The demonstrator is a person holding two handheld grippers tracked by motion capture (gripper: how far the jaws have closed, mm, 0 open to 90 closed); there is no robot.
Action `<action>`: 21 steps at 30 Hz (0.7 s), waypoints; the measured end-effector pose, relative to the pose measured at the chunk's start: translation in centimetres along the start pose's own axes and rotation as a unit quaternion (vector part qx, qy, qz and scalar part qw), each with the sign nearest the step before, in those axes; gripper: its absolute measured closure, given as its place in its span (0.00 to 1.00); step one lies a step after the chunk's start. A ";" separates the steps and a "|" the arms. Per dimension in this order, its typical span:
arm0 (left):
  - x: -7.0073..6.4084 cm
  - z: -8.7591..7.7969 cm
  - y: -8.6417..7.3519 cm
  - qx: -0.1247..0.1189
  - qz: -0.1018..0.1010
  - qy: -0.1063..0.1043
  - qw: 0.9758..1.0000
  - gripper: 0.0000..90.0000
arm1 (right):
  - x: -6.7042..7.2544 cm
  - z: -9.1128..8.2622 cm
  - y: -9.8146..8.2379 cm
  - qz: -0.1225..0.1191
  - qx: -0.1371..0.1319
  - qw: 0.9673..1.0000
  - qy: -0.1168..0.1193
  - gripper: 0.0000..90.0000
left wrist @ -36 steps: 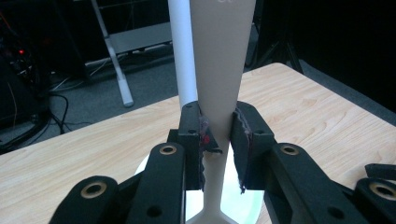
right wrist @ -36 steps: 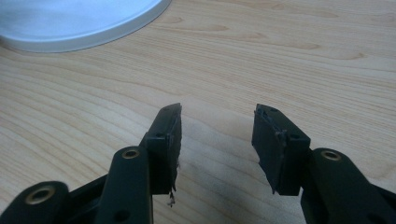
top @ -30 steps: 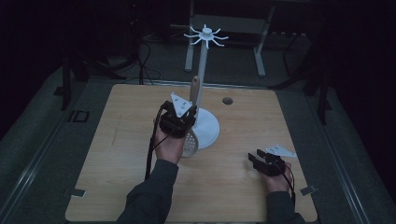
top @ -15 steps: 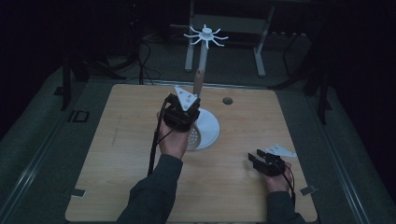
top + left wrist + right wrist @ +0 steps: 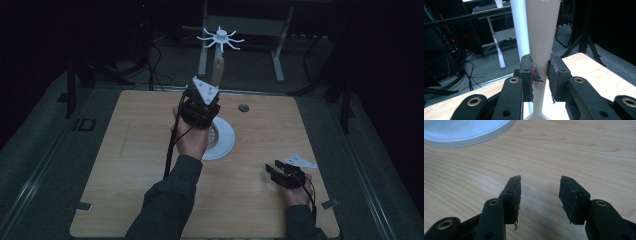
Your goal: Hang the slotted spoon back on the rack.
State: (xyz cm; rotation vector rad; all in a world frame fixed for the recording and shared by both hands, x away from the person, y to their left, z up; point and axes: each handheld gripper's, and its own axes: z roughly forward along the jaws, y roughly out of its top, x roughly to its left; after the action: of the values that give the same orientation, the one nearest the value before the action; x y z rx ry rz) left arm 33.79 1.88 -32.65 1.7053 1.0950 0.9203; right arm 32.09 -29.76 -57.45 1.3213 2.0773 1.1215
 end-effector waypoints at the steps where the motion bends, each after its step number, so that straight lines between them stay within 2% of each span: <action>1: 0.0 0.1 0.2 0.000 0.000 0.001 1.000 0.83 | 0.0 0.0 0.0 0.000 0.000 1.000 0.000 0.58; 9: 0.1 0.7 0.8 0.001 -0.005 0.009 1.000 0.83 | 0.0 0.0 0.0 0.001 -0.001 1.000 0.001 0.58; 21: 0.0 1.3 1.4 0.008 0.002 0.014 1.000 0.83 | 0.0 0.0 0.0 0.002 -0.001 1.000 0.001 0.58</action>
State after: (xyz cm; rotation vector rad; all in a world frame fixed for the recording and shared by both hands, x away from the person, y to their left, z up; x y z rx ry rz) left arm 35.39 1.21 -31.84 1.7132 1.1204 0.9423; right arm 32.06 -29.79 -57.45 1.3240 2.0760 1.1252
